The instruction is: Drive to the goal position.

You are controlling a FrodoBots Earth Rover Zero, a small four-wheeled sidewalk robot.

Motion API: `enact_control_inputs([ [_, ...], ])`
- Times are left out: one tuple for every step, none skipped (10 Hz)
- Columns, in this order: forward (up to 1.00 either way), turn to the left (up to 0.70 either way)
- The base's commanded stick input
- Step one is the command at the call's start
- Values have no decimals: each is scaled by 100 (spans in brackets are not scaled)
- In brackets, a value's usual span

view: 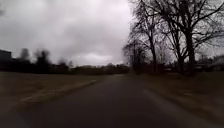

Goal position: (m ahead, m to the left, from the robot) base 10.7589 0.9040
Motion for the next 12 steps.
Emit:
enact_control_inputs([
  [100, 0],
  [100, 0],
  [100, 0],
  [100, 0],
  [100, 0],
  [100, 0],
  [100, 0],
  [100, 0],
  [100, 0],
  [100, 0],
  [100, 0],
  [100, 0],
])
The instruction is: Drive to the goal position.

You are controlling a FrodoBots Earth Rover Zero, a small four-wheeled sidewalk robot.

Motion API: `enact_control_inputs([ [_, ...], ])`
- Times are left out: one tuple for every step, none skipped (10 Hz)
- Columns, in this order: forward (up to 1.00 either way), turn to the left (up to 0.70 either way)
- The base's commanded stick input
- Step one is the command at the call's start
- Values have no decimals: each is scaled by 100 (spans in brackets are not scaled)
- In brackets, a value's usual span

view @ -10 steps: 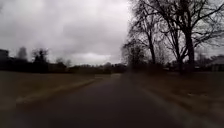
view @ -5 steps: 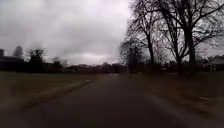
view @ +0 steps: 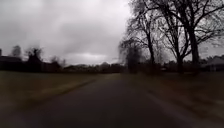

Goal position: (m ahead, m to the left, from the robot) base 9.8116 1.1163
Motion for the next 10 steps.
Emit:
enact_control_inputs([
  [100, 0],
  [100, 0],
  [100, 0],
  [100, 0],
  [100, 0],
  [100, 0],
  [100, 0],
  [100, 0],
  [100, 0],
  [100, 0],
])
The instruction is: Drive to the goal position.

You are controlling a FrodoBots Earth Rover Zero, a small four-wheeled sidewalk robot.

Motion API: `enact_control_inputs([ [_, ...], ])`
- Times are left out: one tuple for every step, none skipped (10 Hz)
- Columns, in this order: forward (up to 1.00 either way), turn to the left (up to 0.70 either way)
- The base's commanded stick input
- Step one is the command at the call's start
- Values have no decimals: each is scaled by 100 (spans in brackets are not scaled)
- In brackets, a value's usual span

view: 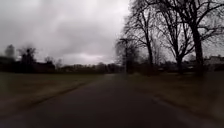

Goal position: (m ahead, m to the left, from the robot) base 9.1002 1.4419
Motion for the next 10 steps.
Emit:
enact_control_inputs([
  [100, 0],
  [100, 0],
  [100, 0],
  [100, 0],
  [100, 0],
  [100, 0],
  [100, 0],
  [100, 0],
  [100, 12],
  [100, 40],
])
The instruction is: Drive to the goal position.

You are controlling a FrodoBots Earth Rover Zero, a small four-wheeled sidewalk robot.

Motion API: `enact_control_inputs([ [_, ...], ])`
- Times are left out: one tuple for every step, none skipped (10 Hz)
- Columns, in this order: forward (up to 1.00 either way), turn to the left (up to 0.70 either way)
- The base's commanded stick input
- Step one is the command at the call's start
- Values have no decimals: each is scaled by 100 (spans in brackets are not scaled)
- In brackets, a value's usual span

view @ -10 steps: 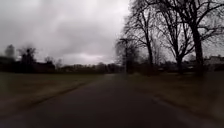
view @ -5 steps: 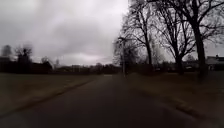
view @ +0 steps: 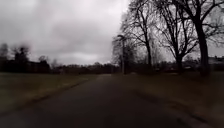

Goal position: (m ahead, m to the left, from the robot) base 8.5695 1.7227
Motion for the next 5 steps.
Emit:
enact_control_inputs([
  [100, 40],
  [100, 40],
  [100, 40],
  [100, 40],
  [100, 40],
])
